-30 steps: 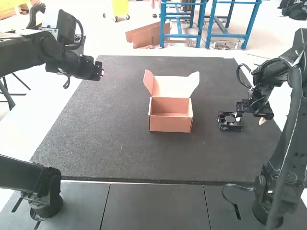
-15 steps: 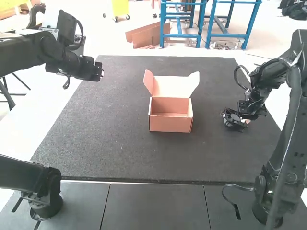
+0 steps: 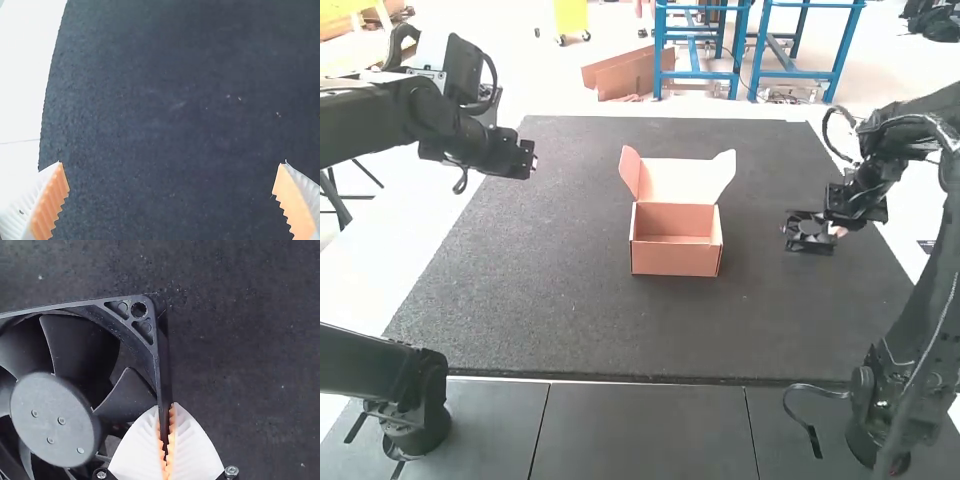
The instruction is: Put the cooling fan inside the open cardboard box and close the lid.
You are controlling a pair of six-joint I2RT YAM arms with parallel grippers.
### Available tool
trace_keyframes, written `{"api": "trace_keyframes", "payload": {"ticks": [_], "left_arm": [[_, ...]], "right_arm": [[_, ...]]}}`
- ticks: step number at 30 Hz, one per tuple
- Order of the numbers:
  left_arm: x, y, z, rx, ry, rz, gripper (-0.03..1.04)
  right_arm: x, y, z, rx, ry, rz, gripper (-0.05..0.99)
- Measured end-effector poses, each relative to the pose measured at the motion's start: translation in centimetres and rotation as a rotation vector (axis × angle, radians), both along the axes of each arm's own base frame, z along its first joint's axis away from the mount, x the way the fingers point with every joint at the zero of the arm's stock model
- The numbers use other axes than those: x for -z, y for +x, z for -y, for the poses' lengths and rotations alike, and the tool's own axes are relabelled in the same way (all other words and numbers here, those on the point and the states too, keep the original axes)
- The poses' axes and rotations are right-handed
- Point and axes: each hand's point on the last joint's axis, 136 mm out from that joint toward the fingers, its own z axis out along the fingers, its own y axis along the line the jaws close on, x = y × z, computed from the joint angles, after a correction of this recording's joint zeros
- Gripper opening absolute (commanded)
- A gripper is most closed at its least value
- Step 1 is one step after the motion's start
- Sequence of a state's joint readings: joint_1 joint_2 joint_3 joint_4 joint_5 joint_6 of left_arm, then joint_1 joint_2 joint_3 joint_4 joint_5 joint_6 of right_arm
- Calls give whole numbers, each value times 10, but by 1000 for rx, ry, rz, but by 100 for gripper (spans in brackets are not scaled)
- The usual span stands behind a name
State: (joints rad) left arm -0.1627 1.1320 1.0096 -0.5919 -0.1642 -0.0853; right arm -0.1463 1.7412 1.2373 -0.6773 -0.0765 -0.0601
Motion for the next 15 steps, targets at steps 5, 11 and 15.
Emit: {"api": "trace_keyframes", "payload": {"ticks": [5, 11, 15], "left_arm": [[4, 1, 0, 9, 10, 4, 97], [14, -4, -1, 15, 19, -11, 97], [17, -10, -2, 17, 21, -11, 97]], "right_arm": [[-72, -12, -11, 29, 43, 158, -1], [-133, -26, -35, 98, 139, 307, -1], [-156, -45, -79, 63, 215, 279, -1]]}}
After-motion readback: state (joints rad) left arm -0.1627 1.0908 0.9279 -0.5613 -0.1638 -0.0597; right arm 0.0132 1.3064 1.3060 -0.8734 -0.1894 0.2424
